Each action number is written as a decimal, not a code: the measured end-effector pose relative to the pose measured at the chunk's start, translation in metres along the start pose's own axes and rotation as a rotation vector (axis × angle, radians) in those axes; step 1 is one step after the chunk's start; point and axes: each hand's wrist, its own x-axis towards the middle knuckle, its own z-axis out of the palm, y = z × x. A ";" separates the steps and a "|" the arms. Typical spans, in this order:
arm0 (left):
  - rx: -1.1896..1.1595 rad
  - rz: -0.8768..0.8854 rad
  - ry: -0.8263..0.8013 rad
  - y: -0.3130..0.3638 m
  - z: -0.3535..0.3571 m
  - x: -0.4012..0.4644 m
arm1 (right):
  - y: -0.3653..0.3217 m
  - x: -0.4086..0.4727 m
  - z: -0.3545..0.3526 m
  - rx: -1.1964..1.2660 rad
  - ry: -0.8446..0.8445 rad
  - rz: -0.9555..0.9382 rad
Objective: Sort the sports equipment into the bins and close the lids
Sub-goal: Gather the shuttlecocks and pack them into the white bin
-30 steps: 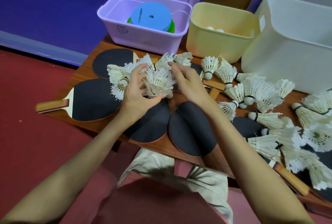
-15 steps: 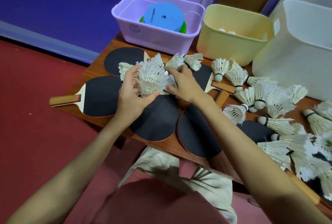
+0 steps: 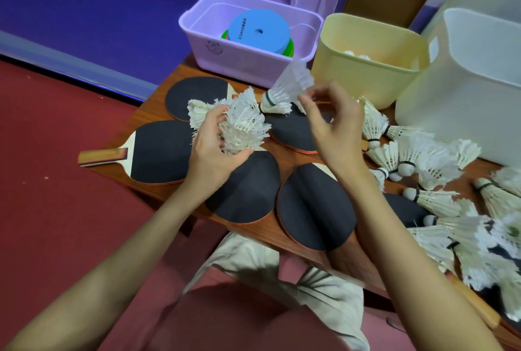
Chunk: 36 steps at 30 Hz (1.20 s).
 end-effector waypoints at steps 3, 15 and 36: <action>0.003 0.008 -0.010 0.001 0.005 -0.003 | -0.005 -0.010 0.003 0.014 -0.158 -0.047; -0.008 0.069 0.058 0.009 0.005 -0.026 | -0.001 -0.026 0.010 -0.071 -0.334 -0.128; -0.158 -0.096 0.342 -0.036 -0.069 -0.019 | 0.034 0.015 0.121 -0.582 -0.586 -0.120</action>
